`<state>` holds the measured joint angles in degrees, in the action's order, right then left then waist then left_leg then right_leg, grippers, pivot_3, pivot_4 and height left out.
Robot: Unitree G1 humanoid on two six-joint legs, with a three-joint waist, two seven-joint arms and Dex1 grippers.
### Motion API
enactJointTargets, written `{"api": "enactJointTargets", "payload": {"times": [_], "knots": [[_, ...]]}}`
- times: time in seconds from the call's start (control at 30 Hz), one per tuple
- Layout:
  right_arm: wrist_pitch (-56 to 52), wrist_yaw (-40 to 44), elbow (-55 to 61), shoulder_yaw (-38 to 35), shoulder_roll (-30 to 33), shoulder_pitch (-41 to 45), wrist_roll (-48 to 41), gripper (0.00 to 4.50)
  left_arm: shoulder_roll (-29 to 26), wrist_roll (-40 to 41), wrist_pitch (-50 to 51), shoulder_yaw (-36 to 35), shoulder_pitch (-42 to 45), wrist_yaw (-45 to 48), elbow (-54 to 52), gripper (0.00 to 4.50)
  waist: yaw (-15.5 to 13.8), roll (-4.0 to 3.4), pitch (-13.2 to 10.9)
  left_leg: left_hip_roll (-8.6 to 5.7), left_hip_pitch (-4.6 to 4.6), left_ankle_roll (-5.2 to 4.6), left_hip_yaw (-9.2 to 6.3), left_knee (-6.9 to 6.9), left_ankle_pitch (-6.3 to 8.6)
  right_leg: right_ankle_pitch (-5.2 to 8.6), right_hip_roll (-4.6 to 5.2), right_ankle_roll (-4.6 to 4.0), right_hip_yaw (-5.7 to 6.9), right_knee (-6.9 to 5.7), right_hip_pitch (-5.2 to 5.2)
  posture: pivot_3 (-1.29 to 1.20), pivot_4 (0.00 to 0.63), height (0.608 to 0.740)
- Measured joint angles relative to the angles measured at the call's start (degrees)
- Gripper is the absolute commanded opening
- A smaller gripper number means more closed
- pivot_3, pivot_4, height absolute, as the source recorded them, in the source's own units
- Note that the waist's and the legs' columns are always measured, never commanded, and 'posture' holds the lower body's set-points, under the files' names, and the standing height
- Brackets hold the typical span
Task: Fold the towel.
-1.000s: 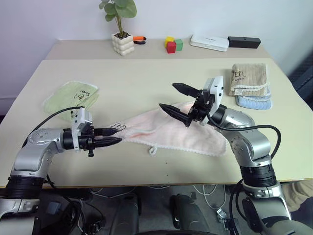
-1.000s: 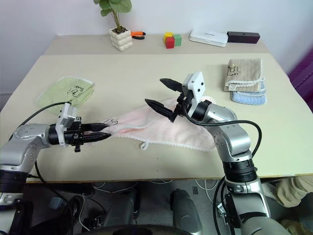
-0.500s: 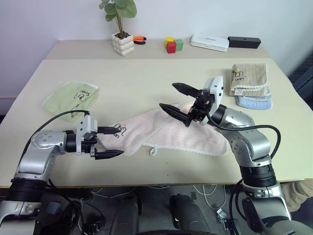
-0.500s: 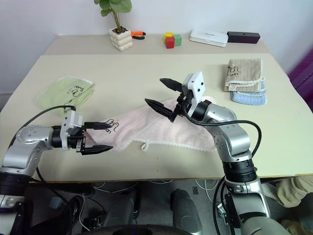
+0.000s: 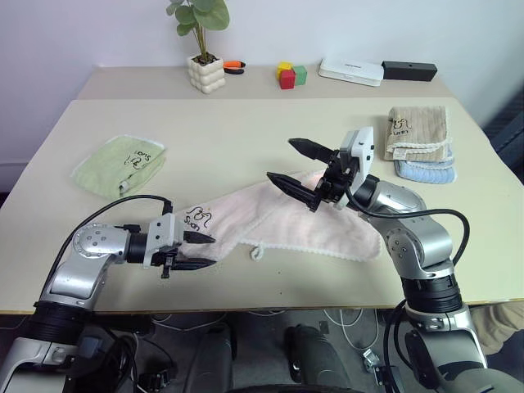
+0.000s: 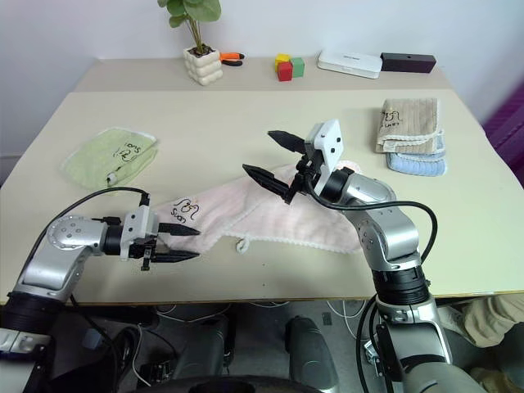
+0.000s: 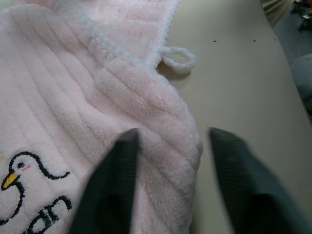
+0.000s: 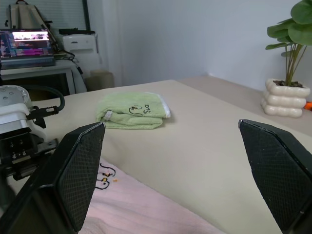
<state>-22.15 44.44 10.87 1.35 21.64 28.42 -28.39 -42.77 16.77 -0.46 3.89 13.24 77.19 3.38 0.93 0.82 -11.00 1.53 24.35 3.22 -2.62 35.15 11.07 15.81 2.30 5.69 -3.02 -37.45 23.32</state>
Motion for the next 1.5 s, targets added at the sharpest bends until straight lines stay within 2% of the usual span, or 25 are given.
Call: {"api": "enactJointTargets", "payload": {"times": [0.03, 0.07, 0.4, 0.6, 0.7, 1.07, 1.17, 1.37, 1.5], "knots": [[0.00, -0.03, 0.00, 0.00, 0.00, 0.00, 0.00, 4.50, 0.02, -0.02, 0.01, 0.01, 0.00, -0.10, 0.01, 0.10, -0.01, 0.00, 0.00, 0.00, 0.00, 0.00, 0.00, 0.00, 0.00, -0.01, 0.00, 0.01, 0.00, 0.00, 0.00, 0.00, 0.150, 0.740], [0.00, -0.05, 0.00, 0.00, 0.00, 0.00, 0.00, 4.50, 0.04, -0.02, 0.03, 0.00, 0.01, -0.20, 0.03, 0.04, -0.01, 0.00, 0.00, 0.00, 0.00, 0.00, 0.00, 0.00, 0.00, -0.01, 0.00, 0.02, 0.00, 0.00, 0.00, 0.00, 0.150, 0.740], [0.02, -0.07, -0.01, 0.02, -0.30, 0.01, 0.02, 4.50, 0.26, 1.77, 2.78, -1.03, 0.81, -0.27, 0.97, 0.04, 0.01, 0.00, 0.00, 0.00, 0.00, 0.00, 0.00, 0.00, 0.00, -0.06, 0.00, 0.10, 0.00, 0.00, 0.00, 0.00, 0.150, 0.740], [0.03, -0.16, -0.01, 0.16, -0.80, 0.04, 0.03, 4.50, 0.99, 11.55, 12.36, -7.08, 3.71, -1.32, 0.91, 0.04, 0.08, 0.01, 0.00, 0.00, 0.00, 0.00, -0.02, 0.01, 0.00, -0.06, -0.01, 0.12, 0.01, -0.01, 0.00, 0.00, 0.150, 0.740], [0.05, -0.19, -0.02, 0.16, -0.82, 0.05, 0.06, 4.50, 0.39, 13.60, 14.70, -9.64, 4.88, -1.59, 1.29, 0.04, 0.14, 0.01, 0.00, 0.00, 0.00, 0.00, -0.03, 0.00, 0.00, -0.07, -0.02, 0.13, 0.02, -0.01, 0.00, 0.00, 0.150, 0.740], [0.15, -0.27, -0.02, 0.17, -1.14, 0.06, 0.14, 4.50, 1.01, 13.89, 17.03, -10.56, 7.55, -4.58, 6.76, 0.04, 0.05, 0.01, 0.00, 0.00, 0.00, 0.00, -0.03, 0.01, 0.00, -0.07, -0.02, 0.13, 0.01, -0.01, 0.00, 0.00, 0.150, 0.740], [0.17, -0.28, -0.02, 0.18, -1.23, 0.05, 0.15, 4.50, 1.10, 11.55, 14.25, -10.49, 8.17, -5.03, 12.31, 0.88, 0.08, 0.01, 0.00, 0.00, 0.00, 0.00, -0.03, 0.00, 0.00, -0.07, -0.03, 0.13, 0.01, -0.02, 0.01, 0.00, 0.150, 0.740], [0.40, -0.31, -0.02, 0.21, -1.33, 0.06, 0.17, 4.50, 2.74, 4.63, 5.11, -9.01, 8.60, -7.25, 18.46, 3.75, -0.21, 0.02, 0.00, 0.00, 0.03, 0.00, -0.03, 0.03, 0.00, -0.07, -0.01, 0.13, 0.02, -0.01, 0.00, 0.00, 0.150, 0.740], [0.54, -0.31, -0.02, 0.22, -1.35, 0.07, 0.17, 4.50, 2.78, 5.23, 4.94, -8.78, 7.70, -4.08, 16.24, 3.75, -0.05, 0.02, 0.00, -0.01, 0.02, 0.00, -0.02, 0.01, 0.00, -0.07, 0.00, 0.13, 0.01, -0.01, 0.01, 0.00, 0.150, 0.740]]}}
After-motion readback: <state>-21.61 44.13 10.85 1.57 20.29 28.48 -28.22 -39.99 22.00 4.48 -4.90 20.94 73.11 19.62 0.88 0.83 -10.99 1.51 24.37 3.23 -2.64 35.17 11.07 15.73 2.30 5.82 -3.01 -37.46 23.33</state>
